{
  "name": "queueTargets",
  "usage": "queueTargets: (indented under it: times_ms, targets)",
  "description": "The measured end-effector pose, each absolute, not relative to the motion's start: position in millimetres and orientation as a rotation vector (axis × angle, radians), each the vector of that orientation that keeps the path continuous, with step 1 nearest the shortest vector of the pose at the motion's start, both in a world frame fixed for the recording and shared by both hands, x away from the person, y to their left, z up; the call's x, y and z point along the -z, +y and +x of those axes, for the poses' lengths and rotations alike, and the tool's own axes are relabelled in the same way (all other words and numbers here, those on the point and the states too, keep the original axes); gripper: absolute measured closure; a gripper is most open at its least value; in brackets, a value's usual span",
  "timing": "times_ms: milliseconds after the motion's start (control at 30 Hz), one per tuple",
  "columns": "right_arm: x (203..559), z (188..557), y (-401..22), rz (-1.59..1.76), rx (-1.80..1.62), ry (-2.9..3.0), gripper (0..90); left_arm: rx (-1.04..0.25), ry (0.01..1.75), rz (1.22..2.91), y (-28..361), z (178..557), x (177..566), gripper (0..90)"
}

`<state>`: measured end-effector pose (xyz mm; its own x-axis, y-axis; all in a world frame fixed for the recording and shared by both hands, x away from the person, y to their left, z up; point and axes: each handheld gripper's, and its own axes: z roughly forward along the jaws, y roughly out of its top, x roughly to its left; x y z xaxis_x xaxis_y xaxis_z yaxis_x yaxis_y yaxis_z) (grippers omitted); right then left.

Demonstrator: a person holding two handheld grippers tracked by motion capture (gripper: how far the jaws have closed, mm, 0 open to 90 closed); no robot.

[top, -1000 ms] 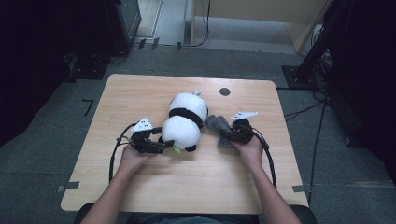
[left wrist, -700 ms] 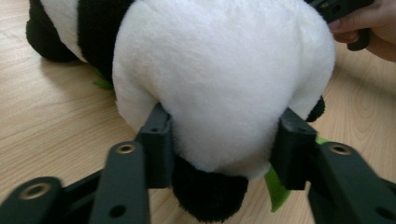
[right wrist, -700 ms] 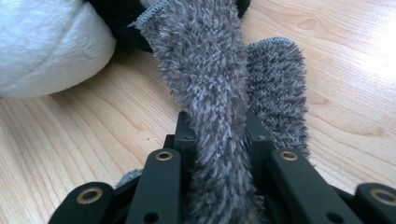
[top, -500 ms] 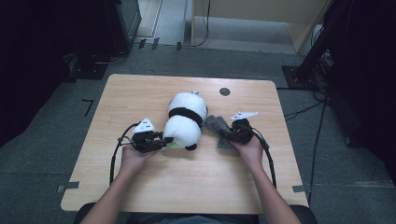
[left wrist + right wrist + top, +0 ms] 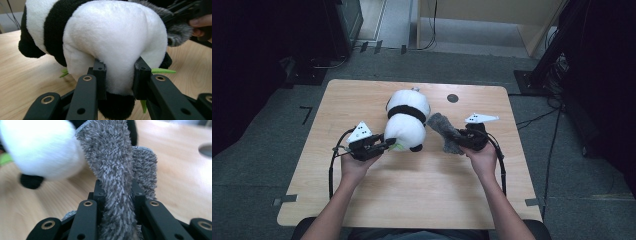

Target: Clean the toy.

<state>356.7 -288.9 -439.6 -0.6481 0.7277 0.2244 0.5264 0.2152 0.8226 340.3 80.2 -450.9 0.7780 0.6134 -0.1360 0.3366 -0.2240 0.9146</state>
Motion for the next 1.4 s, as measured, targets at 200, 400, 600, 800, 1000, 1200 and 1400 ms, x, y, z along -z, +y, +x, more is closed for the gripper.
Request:
queueTargets:
  times_ms: [200,400,600,800,1000,1200,1400]
  targets:
    - [412,341,-264,1.068,-1.502,2.258,74.2,-0.300,0.759,1.841,73,340,450,69.7]
    - [401,330,-237,0.987,-1.543,2.279,74.2,-0.289,0.758,1.872,61,337,452,69.1]
    - [402,323,-216,0.969,-1.540,2.313,74.2,-0.301,0.758,1.848,57,332,450,69.1]
    - [407,318,-207,0.951,-1.542,2.329,74.2,-0.305,0.775,1.832,59,332,449,68.8]
    - [416,314,-198,0.912,-1.498,2.384,74.4,-0.304,0.797,1.832,59,334,450,68.7]
    - [434,309,-180,0.835,-1.413,2.461,74.8,-0.305,0.814,1.816,61,334,449,68.7]
    - [453,310,-173,0.781,-1.350,2.511,75.4,-0.292,0.824,1.789,65,334,447,68.7]
